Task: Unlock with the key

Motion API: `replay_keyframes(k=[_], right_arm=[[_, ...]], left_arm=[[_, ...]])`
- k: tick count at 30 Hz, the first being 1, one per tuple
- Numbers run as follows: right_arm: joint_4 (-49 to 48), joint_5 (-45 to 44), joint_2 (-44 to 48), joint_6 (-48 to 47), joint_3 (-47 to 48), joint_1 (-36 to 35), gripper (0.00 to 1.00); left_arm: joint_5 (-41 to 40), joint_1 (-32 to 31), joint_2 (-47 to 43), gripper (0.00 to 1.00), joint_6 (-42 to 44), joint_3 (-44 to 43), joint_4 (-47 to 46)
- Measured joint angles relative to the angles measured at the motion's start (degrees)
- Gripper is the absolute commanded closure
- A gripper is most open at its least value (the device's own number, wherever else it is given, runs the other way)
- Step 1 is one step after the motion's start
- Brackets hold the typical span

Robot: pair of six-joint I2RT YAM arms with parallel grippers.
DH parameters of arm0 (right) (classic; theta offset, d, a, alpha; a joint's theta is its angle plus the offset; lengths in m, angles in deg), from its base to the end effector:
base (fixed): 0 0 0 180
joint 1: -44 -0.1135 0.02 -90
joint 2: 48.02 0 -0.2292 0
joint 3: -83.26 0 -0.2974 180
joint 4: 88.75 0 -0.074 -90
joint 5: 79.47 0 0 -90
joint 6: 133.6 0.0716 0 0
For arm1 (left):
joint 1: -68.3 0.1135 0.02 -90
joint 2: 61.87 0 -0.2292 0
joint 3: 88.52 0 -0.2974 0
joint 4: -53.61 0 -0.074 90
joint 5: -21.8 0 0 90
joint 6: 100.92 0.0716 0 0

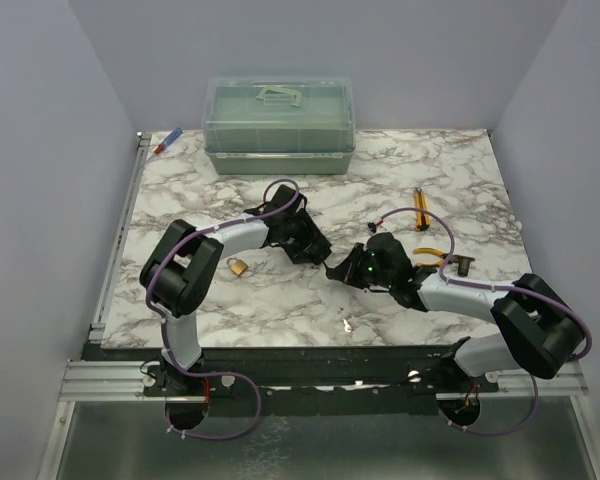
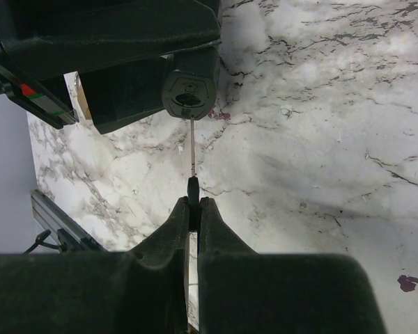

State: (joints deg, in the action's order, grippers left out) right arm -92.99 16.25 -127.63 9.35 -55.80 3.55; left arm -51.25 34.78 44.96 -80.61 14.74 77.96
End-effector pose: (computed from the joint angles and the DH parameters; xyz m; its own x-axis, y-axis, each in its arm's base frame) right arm 0.2470 0.2200 0.0710 -0.8244 0.3407 -0.4520 -0.0833 0.7168 0.6922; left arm 0.3441 -0.2530 0.0679 -0.8634 -0.5042 0.0206 -0.4036 0.6656 -0.6277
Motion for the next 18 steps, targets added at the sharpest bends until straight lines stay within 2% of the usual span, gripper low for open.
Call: replay_keyframes(k=[18], right_arm=[[-0.7, -1.4, -0.2, -0.1, 0.1, 0.0, 1.0]], left_arm=[[0.7, 0.0, 0.4, 1.0, -0.6, 0.3, -1.4]])
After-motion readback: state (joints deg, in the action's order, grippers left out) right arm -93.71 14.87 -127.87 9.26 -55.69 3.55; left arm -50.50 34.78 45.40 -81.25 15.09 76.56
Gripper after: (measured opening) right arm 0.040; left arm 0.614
